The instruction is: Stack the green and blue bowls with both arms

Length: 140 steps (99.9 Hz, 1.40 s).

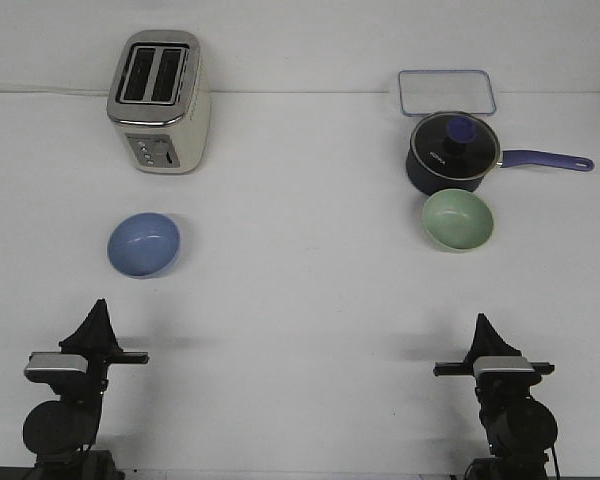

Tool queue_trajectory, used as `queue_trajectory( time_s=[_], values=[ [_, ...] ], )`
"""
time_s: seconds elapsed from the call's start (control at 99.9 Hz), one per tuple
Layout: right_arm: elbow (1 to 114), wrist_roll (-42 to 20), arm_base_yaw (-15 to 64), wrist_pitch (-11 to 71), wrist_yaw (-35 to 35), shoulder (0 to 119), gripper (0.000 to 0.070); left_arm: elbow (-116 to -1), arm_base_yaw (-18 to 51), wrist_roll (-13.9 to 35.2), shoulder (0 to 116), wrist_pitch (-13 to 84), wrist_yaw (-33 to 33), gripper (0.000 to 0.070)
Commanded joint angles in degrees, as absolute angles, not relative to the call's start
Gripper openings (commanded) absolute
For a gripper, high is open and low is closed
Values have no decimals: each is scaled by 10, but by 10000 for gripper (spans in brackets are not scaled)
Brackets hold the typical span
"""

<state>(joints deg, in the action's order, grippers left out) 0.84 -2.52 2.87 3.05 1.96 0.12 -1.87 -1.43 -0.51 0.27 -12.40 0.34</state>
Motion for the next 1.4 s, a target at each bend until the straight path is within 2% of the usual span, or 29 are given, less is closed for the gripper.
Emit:
queue_trajectory(
  time_s=[0.0,0.12,0.26,0.34,0.47,0.51,0.59,0.61,0.63,0.851,1.031,1.391],
  values=[
    [8,-114,27,17,24,1,0,-8,-15,-5,2,-130,4,15],
    [26,-145,27,24,23,1,0,-8,-15,-5,2,-130,4,15],
    [90,-170,27,79,36,25,0,-8,-15,-5,2,-130,4,15],
    [138,-202,27,115,46,64,0,-8,-15,-5,2,-130,4,15],
    [220,-201,27,159,25,157,14,-8,-15,-5,2,-130,4,14],
    [247,-201,27,170,19,190,102,-8,-15,-5,2,-130,4,15],
    [301,-201,27,192,13,259,447,-8,-15,-5,2,-130,4,15],
    [315,-201,26,198,14,276,502,-8,-15,-5,2,-130,4,15],
    [329,-201,26,204,15,292,524,-8,-15,-5,2,-130,4,15],
    [478,-200,13,264,17,481,521,-8,-15,-5,2,-130,4,15],
    [599,-165,-11,307,3,647,521,-8,-15,-5,2,-130,4,15],
    [741,-122,-60,326,-5,891,521,-8,-15,-5,2,-130,4,14]
  ],
)
